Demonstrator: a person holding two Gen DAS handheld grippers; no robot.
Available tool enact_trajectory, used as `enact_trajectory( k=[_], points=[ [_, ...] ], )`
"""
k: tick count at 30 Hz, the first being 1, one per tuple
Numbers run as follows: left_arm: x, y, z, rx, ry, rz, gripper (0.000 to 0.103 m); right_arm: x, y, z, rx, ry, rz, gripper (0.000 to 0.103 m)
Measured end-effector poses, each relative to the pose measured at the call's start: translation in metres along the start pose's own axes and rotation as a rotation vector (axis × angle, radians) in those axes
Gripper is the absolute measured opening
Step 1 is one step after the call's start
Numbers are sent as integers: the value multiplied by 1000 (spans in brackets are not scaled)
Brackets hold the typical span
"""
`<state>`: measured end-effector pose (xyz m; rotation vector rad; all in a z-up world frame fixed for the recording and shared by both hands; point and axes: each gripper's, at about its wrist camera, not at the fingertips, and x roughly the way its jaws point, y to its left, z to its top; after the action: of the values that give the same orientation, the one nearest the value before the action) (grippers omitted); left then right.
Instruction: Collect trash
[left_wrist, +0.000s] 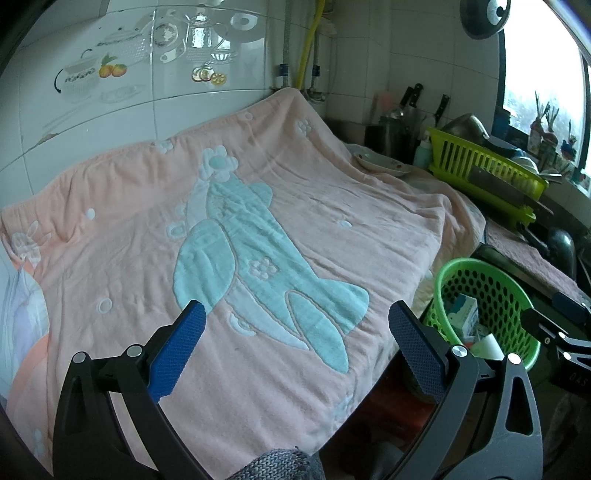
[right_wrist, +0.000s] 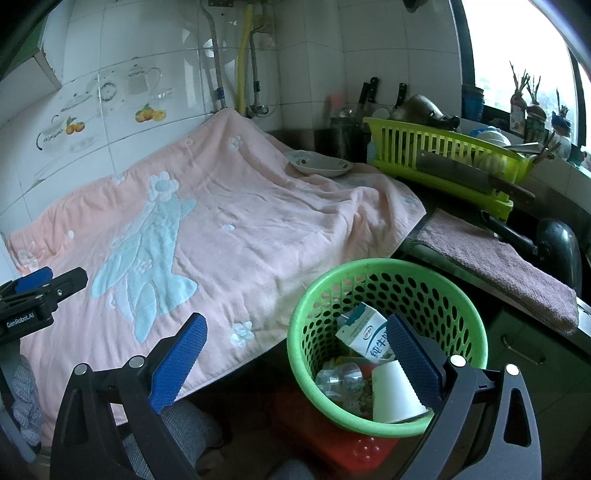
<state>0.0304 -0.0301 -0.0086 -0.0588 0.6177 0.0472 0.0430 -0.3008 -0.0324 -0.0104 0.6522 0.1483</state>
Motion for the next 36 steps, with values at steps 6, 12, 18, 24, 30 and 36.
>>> enact_trajectory(
  k=[6, 12, 18, 24, 30, 36],
  points=[
    [0, -2, -1, 3, 0, 0, 98, 0, -1, 0, 0, -1, 1, 94],
    [0, -2, -1, 4, 1, 1, 98, 0, -1, 0, 1, 0, 1, 94],
    [1, -2, -1, 5, 2, -2, 98, 0, 0, 0, 0, -1, -1, 94],
    [3, -2, -1, 8, 7, -2, 98, 1, -1, 0, 2, 1, -1, 94],
    [5, -3, -2, 8, 11, -2, 98, 1, 1, -1, 4, 3, 1, 94],
    [5, -4, -3, 11, -4, 10, 98, 2, 2, -3, 6, 3, 2, 94]
  ],
)
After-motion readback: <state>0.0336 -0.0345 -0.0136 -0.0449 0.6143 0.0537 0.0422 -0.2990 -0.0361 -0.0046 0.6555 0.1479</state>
